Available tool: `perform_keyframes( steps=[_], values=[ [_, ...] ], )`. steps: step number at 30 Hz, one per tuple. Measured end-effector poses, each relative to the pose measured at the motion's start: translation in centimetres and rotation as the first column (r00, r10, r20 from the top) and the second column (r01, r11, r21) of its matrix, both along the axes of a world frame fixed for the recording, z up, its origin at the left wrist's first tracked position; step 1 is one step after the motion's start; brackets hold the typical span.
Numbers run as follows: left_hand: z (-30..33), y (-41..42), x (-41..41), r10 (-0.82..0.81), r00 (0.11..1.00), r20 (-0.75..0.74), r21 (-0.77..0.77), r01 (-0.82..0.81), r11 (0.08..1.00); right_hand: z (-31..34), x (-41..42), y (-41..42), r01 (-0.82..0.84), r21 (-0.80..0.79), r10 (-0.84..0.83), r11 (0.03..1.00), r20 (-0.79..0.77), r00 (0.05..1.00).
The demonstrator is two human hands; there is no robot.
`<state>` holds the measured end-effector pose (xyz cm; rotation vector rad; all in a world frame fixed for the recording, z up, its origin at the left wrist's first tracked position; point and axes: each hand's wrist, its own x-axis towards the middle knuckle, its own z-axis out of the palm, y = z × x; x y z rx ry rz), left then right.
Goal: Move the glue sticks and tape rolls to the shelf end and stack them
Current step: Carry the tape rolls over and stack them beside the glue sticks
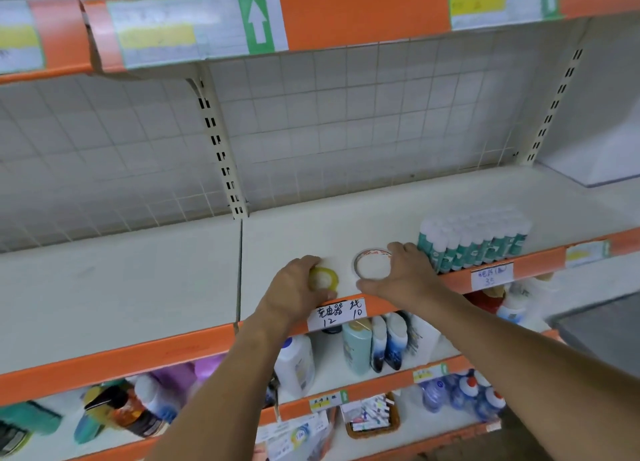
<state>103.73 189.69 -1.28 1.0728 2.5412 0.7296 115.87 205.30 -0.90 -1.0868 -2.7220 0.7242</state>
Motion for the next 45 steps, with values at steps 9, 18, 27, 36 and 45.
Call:
perform_keyframes(
  steps=[9, 18, 27, 36, 45],
  values=[
    [-0.1, -1.7, 1.6, 0.063, 0.998, -0.013, 0.064, -0.062, 0.996, -0.4, 0.5, -0.4, -0.057, 0.099, 0.06, 0.993, -0.019, 0.998],
    [1.5, -10.3, 0.3, 0.227, 0.941, -0.251, -0.111, -0.261, 0.959, 2.2, -2.6, -7.1, -0.363, 0.307, 0.375, 0.88, 0.02, 0.927],
    [3.3, -23.5, -1.5, 0.354, 0.859, -0.37, -0.229, -0.454, 0.861, 3.3, -9.4, -20.1, -0.722, 0.297, 0.733, 0.625, 0.095, 0.673],
    [4.1, -37.7, -5.4, 0.493, 0.783, -0.379, -0.297, -0.608, 0.737, 3.8, -16.4, -32.1, -0.845, 0.278, 0.843, 0.457, 0.168, 0.511],
    [5.0, -49.4, -9.1, 0.558, 0.721, -0.41, -0.295, -0.684, 0.667, 3.3, -22.6, -44.0, -0.899, 0.272, 0.901, 0.342, 0.178, 0.397]
  ],
)
